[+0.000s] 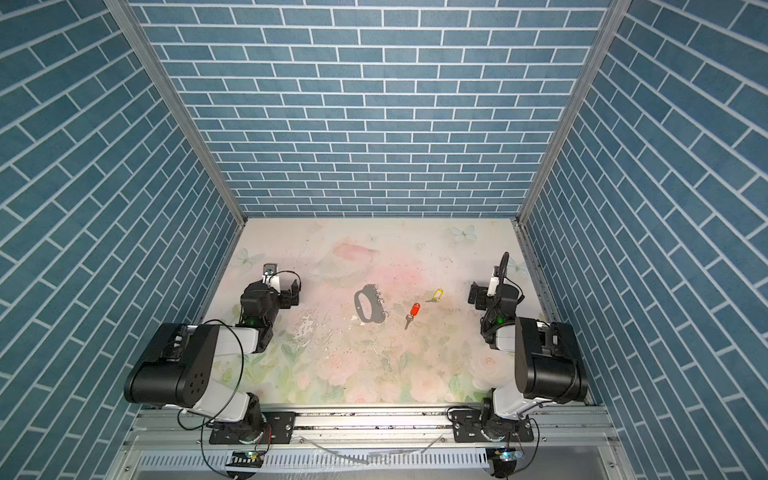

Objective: Put the keys on the keyring
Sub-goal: 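Move both arms out from rest toward the keys and metal plate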

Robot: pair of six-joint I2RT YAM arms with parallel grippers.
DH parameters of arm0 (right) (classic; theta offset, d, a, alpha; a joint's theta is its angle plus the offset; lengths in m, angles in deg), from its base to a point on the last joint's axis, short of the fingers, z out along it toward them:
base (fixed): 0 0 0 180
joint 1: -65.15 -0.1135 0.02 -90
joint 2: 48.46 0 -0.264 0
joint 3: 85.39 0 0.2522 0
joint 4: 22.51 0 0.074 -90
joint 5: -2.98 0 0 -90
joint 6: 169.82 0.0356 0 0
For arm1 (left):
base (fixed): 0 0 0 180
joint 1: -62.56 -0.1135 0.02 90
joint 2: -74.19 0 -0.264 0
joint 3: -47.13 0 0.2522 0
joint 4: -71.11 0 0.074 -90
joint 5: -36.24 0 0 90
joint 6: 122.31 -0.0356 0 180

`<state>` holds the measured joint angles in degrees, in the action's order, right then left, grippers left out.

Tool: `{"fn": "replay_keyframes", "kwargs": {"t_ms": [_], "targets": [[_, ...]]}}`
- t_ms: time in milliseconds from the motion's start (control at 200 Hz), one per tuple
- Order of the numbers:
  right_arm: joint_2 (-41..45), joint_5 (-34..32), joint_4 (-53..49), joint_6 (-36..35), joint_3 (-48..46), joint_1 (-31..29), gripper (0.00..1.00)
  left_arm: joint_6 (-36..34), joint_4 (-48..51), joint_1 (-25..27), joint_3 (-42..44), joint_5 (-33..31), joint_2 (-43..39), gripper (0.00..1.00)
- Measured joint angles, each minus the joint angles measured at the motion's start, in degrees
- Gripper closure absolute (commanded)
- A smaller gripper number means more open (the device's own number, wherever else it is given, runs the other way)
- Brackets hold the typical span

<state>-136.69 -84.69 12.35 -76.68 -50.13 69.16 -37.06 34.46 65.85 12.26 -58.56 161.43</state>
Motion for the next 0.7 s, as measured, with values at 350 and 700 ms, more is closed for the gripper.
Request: {"fn": "replay_keyframes", "kwargs": {"t_ms": [350,700], "targets": [[0.0,0.5,0.0,0.0,0.0,0.0,0.01,0.0,0.0,0.0,0.0,0.0,0.0,0.01],[0.0,0.5,-0.1,0.0,0.0,0.0,0.01,0.0,0.0,0.0,0.0,0.0,0.0,0.01]]}}
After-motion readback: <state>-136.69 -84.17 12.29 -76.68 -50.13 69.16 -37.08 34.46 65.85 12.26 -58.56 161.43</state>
